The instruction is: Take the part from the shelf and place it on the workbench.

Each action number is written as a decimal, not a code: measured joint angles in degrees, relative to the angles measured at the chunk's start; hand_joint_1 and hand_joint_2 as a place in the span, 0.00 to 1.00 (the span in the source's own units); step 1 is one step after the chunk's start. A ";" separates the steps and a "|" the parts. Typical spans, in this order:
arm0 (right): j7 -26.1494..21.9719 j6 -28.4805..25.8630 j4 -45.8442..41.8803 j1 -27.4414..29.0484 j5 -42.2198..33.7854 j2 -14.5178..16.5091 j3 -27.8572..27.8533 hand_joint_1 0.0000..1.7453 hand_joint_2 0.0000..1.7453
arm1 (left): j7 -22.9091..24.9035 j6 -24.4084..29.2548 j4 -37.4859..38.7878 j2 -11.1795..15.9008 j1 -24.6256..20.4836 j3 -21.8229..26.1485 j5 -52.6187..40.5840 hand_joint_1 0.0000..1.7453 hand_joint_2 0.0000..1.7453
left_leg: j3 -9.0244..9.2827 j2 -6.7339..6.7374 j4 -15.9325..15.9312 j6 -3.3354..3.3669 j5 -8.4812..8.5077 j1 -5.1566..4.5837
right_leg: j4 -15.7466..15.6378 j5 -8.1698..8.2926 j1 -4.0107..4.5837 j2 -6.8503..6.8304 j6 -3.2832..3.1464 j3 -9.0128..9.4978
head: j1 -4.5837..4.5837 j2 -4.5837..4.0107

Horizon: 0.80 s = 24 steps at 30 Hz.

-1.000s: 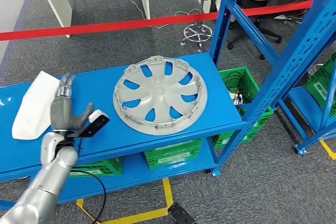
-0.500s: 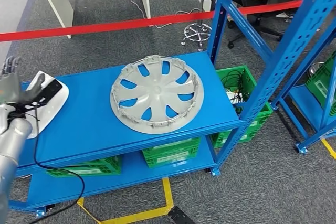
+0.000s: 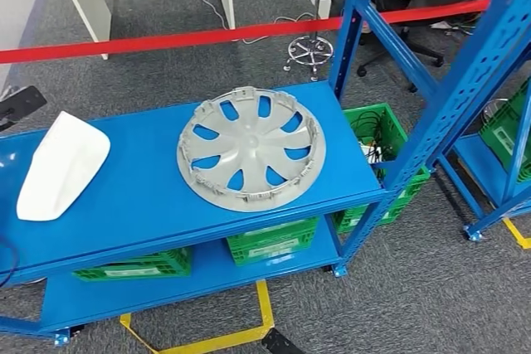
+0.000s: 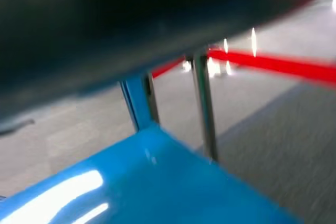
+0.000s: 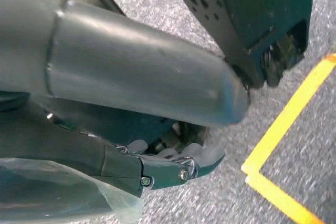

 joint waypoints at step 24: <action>-1.02 2.04 -0.01 0.31 3.49 0.34 -0.03 0.00 0.00 | -13.28 -10.64 1.13 4.14 -0.82 -0.72 -1.27 0.00 1.00 | -5.06 0.03 10.52 -1.69 -2.84 0.21 | -1.01 0.61 -0.15 -0.05 -1.76 0.96 | -0.07 0.00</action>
